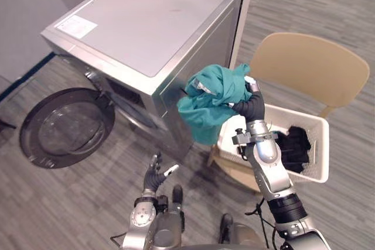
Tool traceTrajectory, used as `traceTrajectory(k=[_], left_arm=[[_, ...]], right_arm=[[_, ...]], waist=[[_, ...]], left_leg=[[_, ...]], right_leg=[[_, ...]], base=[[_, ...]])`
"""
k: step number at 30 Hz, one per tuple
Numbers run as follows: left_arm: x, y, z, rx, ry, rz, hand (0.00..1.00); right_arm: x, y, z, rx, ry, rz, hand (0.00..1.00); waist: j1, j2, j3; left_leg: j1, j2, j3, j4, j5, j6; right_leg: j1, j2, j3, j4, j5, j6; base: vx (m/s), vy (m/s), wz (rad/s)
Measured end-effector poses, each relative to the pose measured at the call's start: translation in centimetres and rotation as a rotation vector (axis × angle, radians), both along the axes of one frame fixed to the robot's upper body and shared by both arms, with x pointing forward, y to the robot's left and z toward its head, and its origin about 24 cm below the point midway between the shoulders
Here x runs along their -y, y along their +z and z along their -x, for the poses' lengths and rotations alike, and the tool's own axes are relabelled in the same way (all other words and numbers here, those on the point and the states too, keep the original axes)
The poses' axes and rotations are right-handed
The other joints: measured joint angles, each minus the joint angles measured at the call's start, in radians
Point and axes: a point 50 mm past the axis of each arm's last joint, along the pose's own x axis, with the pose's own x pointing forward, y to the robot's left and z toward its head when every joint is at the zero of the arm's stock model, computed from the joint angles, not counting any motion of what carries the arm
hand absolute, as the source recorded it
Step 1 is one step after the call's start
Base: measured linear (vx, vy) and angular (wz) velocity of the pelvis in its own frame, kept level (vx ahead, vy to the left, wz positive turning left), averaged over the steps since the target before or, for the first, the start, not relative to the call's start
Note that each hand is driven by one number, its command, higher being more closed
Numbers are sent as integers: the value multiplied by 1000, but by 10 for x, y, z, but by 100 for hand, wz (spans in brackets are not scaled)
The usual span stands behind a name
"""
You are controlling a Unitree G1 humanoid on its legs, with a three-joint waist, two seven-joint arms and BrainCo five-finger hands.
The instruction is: Pick up the laundry basket with both hands and put the clothes into the washing machine.
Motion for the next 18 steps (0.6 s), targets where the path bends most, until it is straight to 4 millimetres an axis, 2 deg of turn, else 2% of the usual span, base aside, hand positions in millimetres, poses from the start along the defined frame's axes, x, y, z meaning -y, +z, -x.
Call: traceTrajectory(k=[1, 2, 4, 5, 6, 8, 10, 13, 15, 16, 18], left_arm=[[-1, 12, -2, 64, -10, -24, 0], [0, 23, -6, 124, -31, -49, 0], [13, 43, -17, 236, -112, -103, 0], [18, 51, -22, 273, -147, -124, 0], [23, 59, -26, 320, -192, -156, 0], [30, 67, -32, 361, -269, -229, 0], [39, 74, -37, 409, -347, -301, 0], [50, 89, -51, 481, -375, -327, 0], [52, 93, -58, 498, -367, -334, 0], [52, 94, -62, 502, -358, -338, 100], [55, 96, -72, 506, -348, -351, 100]], right_arm=[[-1, -3, -1, -16, 15, 19, 100], [-3, -6, -1, -26, 29, 39, 100], [-2, -6, -5, -29, 46, 80, 100], [-2, -6, -7, -32, 47, 90, 100], [-6, -5, -11, -40, 62, 103, 100], [-18, -5, -11, -48, 123, 131, 100], [-41, -2, -8, -35, 250, 152, 100], [-62, 9, -6, -15, 350, 116, 100], [-67, 12, -6, -19, 381, 79, 100], [-69, 13, -6, -27, 394, 62, 100], [-73, 11, -5, -58, 434, 17, 100]], waist=[[0, 8, -10], [-2, 22, -26], [-4, 67, -57], [-4, 72, -59], [-1, 63, -63], [4, 33, -74], [2, 6, -98], [4, -7, -107], [4, -7, -107], [3, -7, -107], [2, -7, -107]], left_leg=[[47, 1, 3, -13, -35, 0], [104, 0, 2, -80, -41, 0], [188, 23, -11, -254, -33, -10], [196, 30, -11, -278, -36, -19], [198, 39, -18, -289, -44, -33], [203, 25, -39, -285, -43, -32], [223, 6, -54, -282, -43, -32], [221, -5, -57, -273, -43, -32], [221, -6, -56, -268, -42, -31], [221, -6, -56, -267, -42, -30], [221, 1, -53, -261, -41, -30]], right_leg=[[5, 3, -14, -35, 24, 4], [8, 14, -27, -71, 46, 16], [12, 47, -82, -116, 90, 44], [15, 54, -101, -123, 99, 47], [21, 58, -120, -134, 113, 51], [56, 51, -143, -165, 142, 56], [95, 32, -154, -183, 153, 72], [112, 23, -157, -203, 169, 79], [121, 23, -155, -220, 182, 77], [123, 24, -153, -226, 185, 75], [129, 36, -142, -247, 204, 67]], base=[[-251, -24, 45], [-164, 11, 49], [-108, 93, 70], [-108, 152, 68], [-81, 123, 55], [-56, 105, 40], [-17, 100, 25], [-44, 83, 15], [-40, 36, 1], [-37, 12, -9], [-33, -10, -17]])
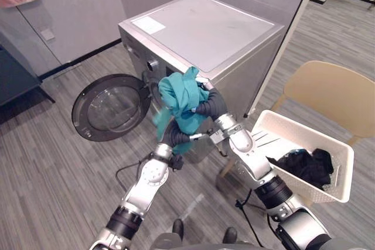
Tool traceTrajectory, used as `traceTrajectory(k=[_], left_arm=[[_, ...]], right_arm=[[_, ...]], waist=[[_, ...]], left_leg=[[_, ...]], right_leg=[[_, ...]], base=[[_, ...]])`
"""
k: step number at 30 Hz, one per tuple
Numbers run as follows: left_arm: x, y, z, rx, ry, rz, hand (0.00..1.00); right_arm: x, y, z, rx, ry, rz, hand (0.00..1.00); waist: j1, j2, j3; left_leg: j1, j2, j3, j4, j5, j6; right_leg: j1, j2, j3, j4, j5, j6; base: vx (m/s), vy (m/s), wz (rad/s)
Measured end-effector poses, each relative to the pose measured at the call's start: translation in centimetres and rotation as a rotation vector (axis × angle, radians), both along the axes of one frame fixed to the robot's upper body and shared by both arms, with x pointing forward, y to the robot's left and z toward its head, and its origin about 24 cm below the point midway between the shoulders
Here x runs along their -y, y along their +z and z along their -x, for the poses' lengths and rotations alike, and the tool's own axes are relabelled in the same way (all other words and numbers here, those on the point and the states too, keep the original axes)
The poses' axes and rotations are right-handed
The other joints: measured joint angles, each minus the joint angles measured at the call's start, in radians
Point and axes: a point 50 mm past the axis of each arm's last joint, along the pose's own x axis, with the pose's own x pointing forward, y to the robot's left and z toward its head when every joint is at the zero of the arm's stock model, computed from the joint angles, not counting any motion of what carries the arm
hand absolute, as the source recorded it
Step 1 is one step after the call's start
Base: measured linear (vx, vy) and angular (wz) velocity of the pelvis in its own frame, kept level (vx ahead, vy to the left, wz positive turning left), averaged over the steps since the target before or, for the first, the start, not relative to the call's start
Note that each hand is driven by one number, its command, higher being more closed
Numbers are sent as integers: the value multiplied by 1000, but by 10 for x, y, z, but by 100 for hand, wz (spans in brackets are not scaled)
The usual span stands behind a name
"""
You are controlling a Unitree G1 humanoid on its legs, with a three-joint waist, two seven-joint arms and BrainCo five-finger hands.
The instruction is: Pick up the laundry basket with both hands and put the clothes into the washing machine.
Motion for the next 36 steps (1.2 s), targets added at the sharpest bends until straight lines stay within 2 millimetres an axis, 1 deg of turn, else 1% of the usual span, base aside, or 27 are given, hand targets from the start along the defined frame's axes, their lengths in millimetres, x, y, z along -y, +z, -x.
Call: traceTrajectory(k=[3, 7, 8, 11, 13, 16, 17, 19, 20, 21, 22, 24, 25, 26, 27, 29, 31, 33, 34, 35, 36], left_arm=[[3, 4, -5, 21, 21, 3, 100], [0, 2, -9, 8, 57, -2, 100], [-1, 1, -9, 4, 59, -4, 100], [-5, -7, -5, -29, 76, -6, 100], [-11, -19, 2, -77, 106, 7, 100], [-16, -31, 11, -126, 132, 22, 100], [-20, -35, 14, -147, 156, 32, 100], [-30, -38, 15, -163, 205, 53, 100], [-42, -39, 16, -168, 255, 70, 100], [-47, -40, 16, -169, 275, 72, 100], [-59, -40, 17, -169, 326, 80, 100], [-72, -43, 21, -176, 380, 88, 100], [-81, -47, 26, -190, 422, 89, 100], [-85, -49, 28, -198, 438, 88, 100], [-95, -54, 34, -216, 478, 87, 100], [-103, -60, 40, -245, 512, 97, 100], [-109, -70, 45, -290, 539, 99, 100], [-110, -79, 47, -331, 549, 93, 100], [-111, -90, 49, -381, 553, 94, 100], [-111, -96, 51, -412, 553, 97, 100], [-112, -105, 57, -459, 558, 105, 100]], right_arm=[[-7, -4, 3, -45, 46, -20, 100], [-12, -9, 7, -66, 71, -9, 100], [-12, -11, 7, -72, 72, -9, 0], [-12, -22, 12, -108, 71, -6, 0], [-9, -35, 18, -141, 71, 10, 0], [-5, -47, 23, -152, 51, 51, 0], [-3, -51, 25, -150, 43, 79, 0], [4, -55, 27, -133, 1, 122, 0], [11, -57, 28, -110, -43, 159, 0], [15, -57, 28, -101, -63, 172, 0], [27, -56, 29, -77, -113, 202, 0], [40, -57, 31, -61, -168, 230, 0], [51, -59, 32, -49, -218, 263, 0], [55, -61, 33, -46, -238, 276, 0], [65, -65, 35, -46, -278, 309, 0], [77, -70, 37, -56, -316, 349, 0], [92, -81, 43, -98, -361, 385, 0], [100, -91, 45, -134, -388, 420, 0], [106, -104, 46, -185, -402, 446, 0], [109, -112, 46, -222, -411, 458, 0], [111, -125, 48, -277, -412, 473, 0]], waist=[[-5, 1, -4], [-10, 1, -9], [-10, 1, -9], [-10, 2, -19], [-11, 0, -27], [-12, 0, -27], [-14, 0, -27], [-12, 0, -27], [-12, -1, -27], [-12, -1, -28], [-10, -2, -29], [-9, -2, -29], [-8, -3, -30], [-9, -4, -32], [-7, -7, -35], [-6, -8, -35], [-2, -7, -35], [-1, -7, -35], [0, -8, -33], [0, -10, -33], [3, -10, -33]], left_leg=[[1, 9, 3, 10, 0, 0], [4, 20, 11, 10, -1, -1], [6, 23, 11, 10, -1, -1], [10, 33, 12, 10, -3, -4], [11, 36, 13, 10, -4, -6], [10, 37, 12, 9, -5, -7], [10, 37, 12, 8, -5, -8], [10, 36, 12, 4, -5, -7], [11, 36, 13, -3, -4, -8], [11, 35, 13, -8, -3, -10], [4, 35, 12, -12, -2, -11], [-10, 34, 11, -13, -2, -11], [-19, 33, 5, -14, -2, -11], [-25, 33, 1, -14, -2, -11], [-50, 33, -4, -9, -1, -10], [-85, 30, -31, -3, 2, -15], [-144, 18, -111, 12, 16, -16], [-174, 9, -162, 14, 37, -21], [-194, -3, -135, 15, 68, -7], [-205, -5, -78, 17, 80, 8], [-220, -15, 62, 32, 63, 73]], right_leg=[[14, 15, 12, -34, 20, -11], [24, 39, 22, -65, 40, -25], [26, 42, 23, -65, 40, -25], [27, 51, 30, -66, 41, -28], [27, 54, 32, -66, 41, -28], [27, 56, 32, -66, 41, -28], [26, 56, 31, -66, 40, -28], [24, 56, 30, -66, 37, -26], [22, 56, 30, -67, 36, -25], [21, 56, 29, -67, 35, -26], [12, 55, 27, -68, 35, -26], [4, 55, 25, -67, 35, -26], [0, 54, 18, -67, 31, -27], [-5, 54, 15, -67, 30, -26], [-22, 54, 7, -66, 28, -25], [-42, 53, -18, -65, 22, -23], [-50, 49, -103, -64, 7, -22], [-54, 35, -173, -37, -19, -20], [-65, 9, -240, 15, -58, -12], [-75, -12, -267, 53, -82, -6], [-85, -46, -313, 113, -117, 6]], base=[[-19, -29, -14], [-15, -35, -11], [-18, -18, -7], [-12, -13, -7], [-5, 1, -4], [0, 0, 0], [0, 0, 0], [0, 0, 0], [0, 0, 0], [0, 0, 0], [0, 0, 0], [8, 3, 3], [21, 5, 10], [52, 3, 15], [67, 1, 21], [72, -3, 42], [100, -29, 102], [108, -29, 126], [106, 26, 131], [116, 103, 150], [129, 181, 116]])
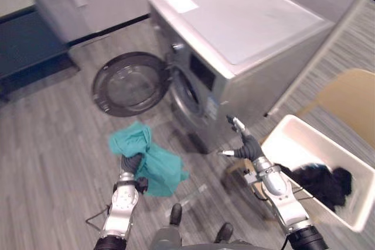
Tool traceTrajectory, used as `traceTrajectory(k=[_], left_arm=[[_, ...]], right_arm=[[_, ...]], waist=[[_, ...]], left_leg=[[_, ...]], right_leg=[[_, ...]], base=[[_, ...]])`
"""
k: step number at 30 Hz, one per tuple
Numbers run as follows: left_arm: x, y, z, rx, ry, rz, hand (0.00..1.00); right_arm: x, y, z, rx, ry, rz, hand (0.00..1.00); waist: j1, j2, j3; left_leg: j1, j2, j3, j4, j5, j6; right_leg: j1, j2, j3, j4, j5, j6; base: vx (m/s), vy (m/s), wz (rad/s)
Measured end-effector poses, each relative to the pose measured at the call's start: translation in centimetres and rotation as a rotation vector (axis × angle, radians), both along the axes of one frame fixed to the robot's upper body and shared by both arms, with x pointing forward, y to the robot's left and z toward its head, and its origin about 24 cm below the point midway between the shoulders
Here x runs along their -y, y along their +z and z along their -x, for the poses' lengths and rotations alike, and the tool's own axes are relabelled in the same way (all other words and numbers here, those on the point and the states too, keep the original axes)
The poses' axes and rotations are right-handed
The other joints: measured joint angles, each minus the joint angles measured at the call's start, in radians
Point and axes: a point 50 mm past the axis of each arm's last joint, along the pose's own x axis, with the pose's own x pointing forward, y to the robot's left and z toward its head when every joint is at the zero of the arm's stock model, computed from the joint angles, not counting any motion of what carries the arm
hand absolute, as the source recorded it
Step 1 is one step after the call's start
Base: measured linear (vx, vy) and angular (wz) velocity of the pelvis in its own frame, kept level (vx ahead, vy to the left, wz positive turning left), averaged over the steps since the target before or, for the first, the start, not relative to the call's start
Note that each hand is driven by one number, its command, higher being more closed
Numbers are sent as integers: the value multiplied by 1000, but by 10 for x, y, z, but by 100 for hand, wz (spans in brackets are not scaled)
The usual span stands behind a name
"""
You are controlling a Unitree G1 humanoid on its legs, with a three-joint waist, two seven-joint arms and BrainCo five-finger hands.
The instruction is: Pick up the laundry basket with both hands and put the clothes into the washing machine.
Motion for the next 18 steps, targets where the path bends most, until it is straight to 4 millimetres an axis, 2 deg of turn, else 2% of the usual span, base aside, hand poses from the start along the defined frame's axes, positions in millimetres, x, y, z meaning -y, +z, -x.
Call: traceTrajectory(k=[1, 4, 5, 6, 7, 8, 9, 10, 11, 13, 15, 16, 18], left_arm=[[-2, -9, 6, -42, 8, 5, 100], [-6, -39, 27, -195, 22, 28, 100], [-6, -45, 34, -232, 26, 43, 100], [-4, -55, 46, -289, 23, 64, 100], [-3, -60, 52, -317, 19, 73, 100], [-2, -70, 66, -386, 14, 88, 100], [-2, -72, 70, -403, 18, 89, 100], [-5, -74, 73, -423, 20, 82, 100], [-9, -76, 75, -440, 24, 69, 100], [-12, -77, 74, -452, 2, 97, 100], [-8, -75, 69, -446, -24, 95, 100], [-4, -74, 64, -439, -47, 85, 100], [4, -73, 59, -432, -98, 67, 100]], right_arm=[[1, -15, 4, -64, -15, 0, 0], [-1, -55, 17, -241, -62, -20, 0], [-2, -65, 21, -286, -68, -10, 0], [-1, -79, 27, -355, -77, 14, 0], [0, -87, 31, -392, -83, 28, 0], [5, -105, 45, -491, -104, 64, 0], [7, -110, 51, -516, -109, 75, 0], [7, -119, 61, -563, -114, 85, 0], [8, -124, 66, -595, -128, 82, 0], [14, -129, 70, -628, -160, 74, 0], [21, -132, 73, -648, -189, 79, 0], [23, -134, 75, -659, -196, 83, 0], [22, -136, 77, -676, -200, 82, 0]], waist=[[-2, 1, 1], [-2, -20, 8], [0, -22, 11], [-1, -29, 15], [-1, -32, 17], [-8, -37, 23], [-10, -39, 27], [-19, -45, 34], [-38, -38, 43], [-60, -44, 73], [-68, -47, 90], [-85, -47, 91], [-96, -49, 90]], left_leg=[[-2, -3, 97, 17, -26, 37], [4, -55, 70, 29, -33, 38], [6, -64, 72, 47, -61, 44], [6, -86, 64, 88, -104, 52], [13, -98, 50, 103, -130, 53], [42, -125, 23, 138, -171, 64], [54, -133, 6, 154, -191, 78], [71, -136, -38, 182, -221, 95], [89, -133, -75, 190, -233, 98], [147, -129, -108, 179, -252, 100], [186, -122, -127, 178, -273, 98], [202, -120, -156, 179, -282, 80], [224, -121, -183, 187, -310, 51]], right_leg=[[-1, -22, -19, 45, -28, 17], [31, -79, -36, 91, -73, 66], [32, -100, -43, 126, -92, 76], [29, -154, -54, 219, -125, 98], [24, -183, -53, 283, -135, 100], [-11, -269, -2, 491, -142, 52], [-33, -287, 33, 563, -129, 17], [-85, -266, 151, 667, -176, -16], [-123, -211, 231, 692, -219, -1], [-191, -153, 286, 687, -247, 6], [-265, -130, 260, 627, -240, 6], [-302, -117, 237, 535, -222, 6], [-326, -99, 243, 411, -160, -9]], base=[[100, 149, 103], [164, 110, 85], [147, 121, 54], [109, 121, 35], [190, 198, 55], [193, 169, 52], [277, 173, 73], [278, 78, 78], [280, 47, 80], [268, 5, 60], [261, -18, 50], [284, -56, 70], [362, -106, 81]])
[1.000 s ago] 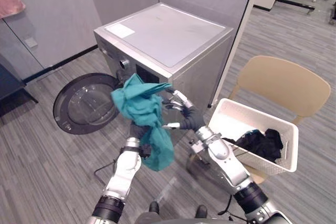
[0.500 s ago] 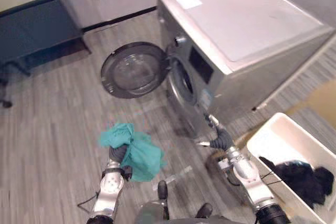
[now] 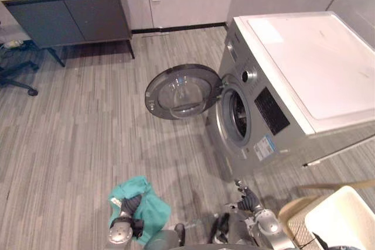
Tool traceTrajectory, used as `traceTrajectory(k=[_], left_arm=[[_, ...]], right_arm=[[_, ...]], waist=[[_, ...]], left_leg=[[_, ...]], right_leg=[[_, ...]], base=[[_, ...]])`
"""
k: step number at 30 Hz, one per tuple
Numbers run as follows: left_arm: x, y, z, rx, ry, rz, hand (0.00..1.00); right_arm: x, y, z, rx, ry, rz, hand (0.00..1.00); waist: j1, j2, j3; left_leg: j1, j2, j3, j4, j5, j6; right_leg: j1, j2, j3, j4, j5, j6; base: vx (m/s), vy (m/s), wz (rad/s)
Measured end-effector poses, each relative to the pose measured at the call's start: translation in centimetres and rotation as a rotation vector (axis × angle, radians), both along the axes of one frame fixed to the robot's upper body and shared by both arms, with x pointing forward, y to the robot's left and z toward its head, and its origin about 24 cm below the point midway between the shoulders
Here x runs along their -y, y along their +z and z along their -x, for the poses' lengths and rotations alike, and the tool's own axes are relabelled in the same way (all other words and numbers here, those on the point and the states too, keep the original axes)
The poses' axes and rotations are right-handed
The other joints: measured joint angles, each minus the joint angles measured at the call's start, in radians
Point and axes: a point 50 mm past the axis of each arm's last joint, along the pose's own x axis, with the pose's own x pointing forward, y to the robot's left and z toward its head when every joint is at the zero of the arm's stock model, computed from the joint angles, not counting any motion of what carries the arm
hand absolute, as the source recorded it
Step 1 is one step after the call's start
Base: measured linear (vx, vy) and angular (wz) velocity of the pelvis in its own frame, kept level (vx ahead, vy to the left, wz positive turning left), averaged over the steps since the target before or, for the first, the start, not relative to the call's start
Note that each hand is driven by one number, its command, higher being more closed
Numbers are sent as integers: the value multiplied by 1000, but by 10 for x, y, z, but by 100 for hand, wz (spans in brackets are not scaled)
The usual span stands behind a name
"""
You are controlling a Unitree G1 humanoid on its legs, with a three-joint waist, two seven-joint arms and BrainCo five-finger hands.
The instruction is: Pick up the laundry basket with both hands and put the clothes into the washing machine.
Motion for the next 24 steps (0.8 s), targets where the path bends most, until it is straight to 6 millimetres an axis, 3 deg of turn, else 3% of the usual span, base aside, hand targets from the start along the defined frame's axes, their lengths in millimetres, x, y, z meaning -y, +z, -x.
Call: traceTrajectory(k=[1, 3, 4, 5, 6, 7, 10, 12, 13, 15, 16, 17, 18, 21, 24], left_arm=[[7, 2, -3, 9, -41, 7, 100], [12, 4, -4, 22, -61, 15, 100], [17, 5, -7, 32, -65, 26, 100], [18, 4, -6, 30, -65, 30, 100], [21, 3, -5, 24, -68, 43, 100], [24, 3, -5, 24, -70, 55, 100], [31, 4, -11, 34, -84, 67, 100], [40, 7, -19, 56, -101, 85, 100], [44, 7, -21, 59, -109, 92, 100], [46, 8, -23, 61, -118, 94, 100], [47, 8, -24, 65, -123, 95, 100], [49, 8, -24, 64, -125, 99, 100], [56, 3, -20, 41, -135, 111, 100], [52, 2, -26, 25, -163, 80, 100], [44, 1, -24, 16, -164, 57, 100]], right_arm=[[-1, -2, 2, -11, -2, -7, 0], [1, -2, 2, -14, -15, -11, 0], [5, 0, -1, -6, -30, -4, 0], [5, 2, -5, 6, -30, -3, 0], [5, 6, -13, 31, -28, -1, 0], [3, 8, -17, 45, -25, 4, 0], [0, 9, -20, 57, -31, 12, 0], [-7, 5, -17, 42, -39, -9, 0], [-8, 5, -17, 38, -41, -13, 0], [-9, 5, -18, 40, -45, -16, 0], [-9, 4, -17, 35, -42, -9, 0], [-7, 3, -15, 33, -45, -2, 0], [1, 3, -14, 31, -54, 25, 0], [-4, -1, -9, 13, -74, 2, 0], [-9, -2, -8, 9, -73, -11, 0]], waist=[[-15, -3, -3], [-17, -8, -11], [-12, 12, -1], [-11, 21, 3], [-9, 37, 11], [9, 45, 20], [14, 22, 36], [16, 14, 41], [16, 16, 42], [15, 17, 44], [16, 19, 44], [17, 37, 38], [17, 79, 38], [17, 26, 38], [12, 17, 34]], left_leg=[[12, 1, -6, 18, -31, -18], [17, 22, 21, 83, -64, -57], [-36, 56, 67, 227, -67, -114], [-65, 74, 90, 305, -61, -128], [-138, 112, 131, 510, -19, -187], [-191, 163, 156, 675, -30, -184], [-238, 197, 181, 748, -57, -139], [-269, 191, 174, 620, -66, -124], [-283, 177, 132, 458, -65, -125], [-293, 152, 53, 310, -57, -136], [-285, 136, -26, 222, -37, -157], [-280, 138, -110, 134, 58, -179], [-270, 168, -149, 125, 143, -185], [-258, 141, -40, 134, 111, -153], [-246, 120, 95, 147, 78, -100]], right_leg=[[4, 4, 8, -29, 39, -16], [35, 22, 14, -56, 132, -45], [50, 47, 10, -62, 127, -56], [68, 60, 10, -66, 117, -63], [106, 90, 16, -81, 101, -85], [156, 129, 45, -105, 88, -99], [261, 153, 97, -168, 82, -109], [301, 153, 151, -205, 83, -106], [303, 153, 200, -207, 86, -102], [303, 154, 245, -207, 91, -94], [303, 159, 277, -207, 93, -76], [309, 177, 318, -217, 88, -30], [322, 216, 370, -228, 58, 24], [292, 167, 474, -236, 77, 65], [262, 126, 600, -291, 118, 123]], base=[[410, -164, 86], [545, -218, 68], [516, -204, 19], [493, -196, -17], [490, -177, -61], [482, -158, -75], [449, -104, -62], [357, 10, -85], [267, 120, -118], [214, 165, -99], [215, 247, -104], [285, 364, -158], [247, 422, -143], [87, 317, -103], [-25, 303, -122]])
